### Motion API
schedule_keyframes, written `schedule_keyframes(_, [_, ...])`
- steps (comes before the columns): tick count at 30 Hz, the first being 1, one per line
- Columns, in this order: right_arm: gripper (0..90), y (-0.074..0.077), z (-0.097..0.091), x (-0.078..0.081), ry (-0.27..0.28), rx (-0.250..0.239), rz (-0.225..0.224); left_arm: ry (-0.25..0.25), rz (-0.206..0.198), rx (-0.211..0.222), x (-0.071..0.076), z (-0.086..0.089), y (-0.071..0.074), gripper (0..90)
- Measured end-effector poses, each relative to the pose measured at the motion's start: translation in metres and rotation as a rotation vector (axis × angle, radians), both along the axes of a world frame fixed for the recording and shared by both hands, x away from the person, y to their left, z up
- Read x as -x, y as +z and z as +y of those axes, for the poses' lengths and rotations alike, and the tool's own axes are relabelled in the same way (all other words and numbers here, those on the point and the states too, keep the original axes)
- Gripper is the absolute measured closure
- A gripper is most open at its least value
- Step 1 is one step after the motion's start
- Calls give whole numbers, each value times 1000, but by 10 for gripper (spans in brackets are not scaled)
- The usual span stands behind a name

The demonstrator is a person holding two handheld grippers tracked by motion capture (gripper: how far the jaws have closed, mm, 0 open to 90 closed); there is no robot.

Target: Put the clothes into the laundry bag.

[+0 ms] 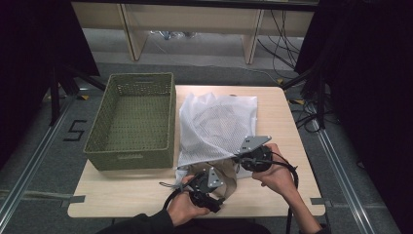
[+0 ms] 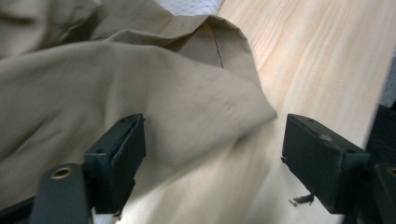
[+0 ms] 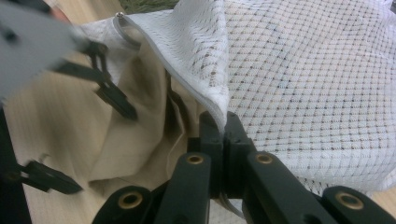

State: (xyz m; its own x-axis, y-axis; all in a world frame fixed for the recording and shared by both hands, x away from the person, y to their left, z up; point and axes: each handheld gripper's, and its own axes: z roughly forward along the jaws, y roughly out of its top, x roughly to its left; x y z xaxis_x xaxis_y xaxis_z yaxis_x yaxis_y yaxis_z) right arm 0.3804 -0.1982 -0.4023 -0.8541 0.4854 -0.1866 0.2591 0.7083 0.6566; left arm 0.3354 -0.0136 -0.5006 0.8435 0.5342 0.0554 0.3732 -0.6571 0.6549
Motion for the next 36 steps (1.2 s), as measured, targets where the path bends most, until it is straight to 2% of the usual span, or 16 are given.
schedule_keyframes(1, [900, 0, 0, 0, 4, 7, -14, 16, -38, 6, -2, -3, -1, 271])
schedule_keyframes(3, [900, 0, 1, 2, -9, -2, -2, -18, -26, 17, -3, -7, -3, 586])
schedule_keyframes(4, [900, 0, 1, 2, 6, -2, -8, -49, -74, -24, -12, -9, 1, 708])
schedule_keyframes(5, [900, 1, 1, 3, -6, -1, -4, -59, -58, -2, -17, -10, 2, 803])
schedule_keyframes(8, [900, 4, -1, 5, 9, -5, -3, -4, -106, 11, -38, -9, 10, 880])
schedule_keyframes(10, [900, 5, -1, 7, -6, -8, -2, 32, -145, 6, -48, -4, 17, 885])
schedule_keyframes(11, [900, 5, -2, 7, 9, -7, -1, 103, -179, 72, -53, -6, 18, 886])
schedule_keyframes(12, [900, 6, -2, 7, 16, -5, -4, 101, -191, 48, -59, -3, 23, 886])
schedule_keyframes(14, [900, 4, -2, 7, 10, -3, -3, 135, -231, 58, -69, 2, 31, 886])
schedule_keyframes(16, [900, 2, -1, 6, 3, -5, 23, 176, -234, 95, -75, 4, 32, 883])
schedule_keyframes(18, [900, -5, 1, 3, 19, 8, 37, 176, -236, 77, -76, 4, 31, 877])
schedule_keyframes(19, [900, -8, 3, 3, 19, 7, 48, 198, -230, 106, -77, 2, 27, 876])
schedule_keyframes(22, [900, -27, 12, -2, 27, 47, 92, 180, -221, 84, -77, 3, 22, 867])
schedule_keyframes(29, [900, -63, 25, -17, 6, 75, 152, 170, -101, 191, -64, 8, 12, 694])
schedule_keyframes(32, [900, -69, 23, -20, 5, 84, 150, 196, -75, 180, -55, 20, 14, 574])
schedule_keyframes(36, [900, -70, 21, -22, -6, 75, 154, 175, -39, 144, -39, 35, 20, 410])
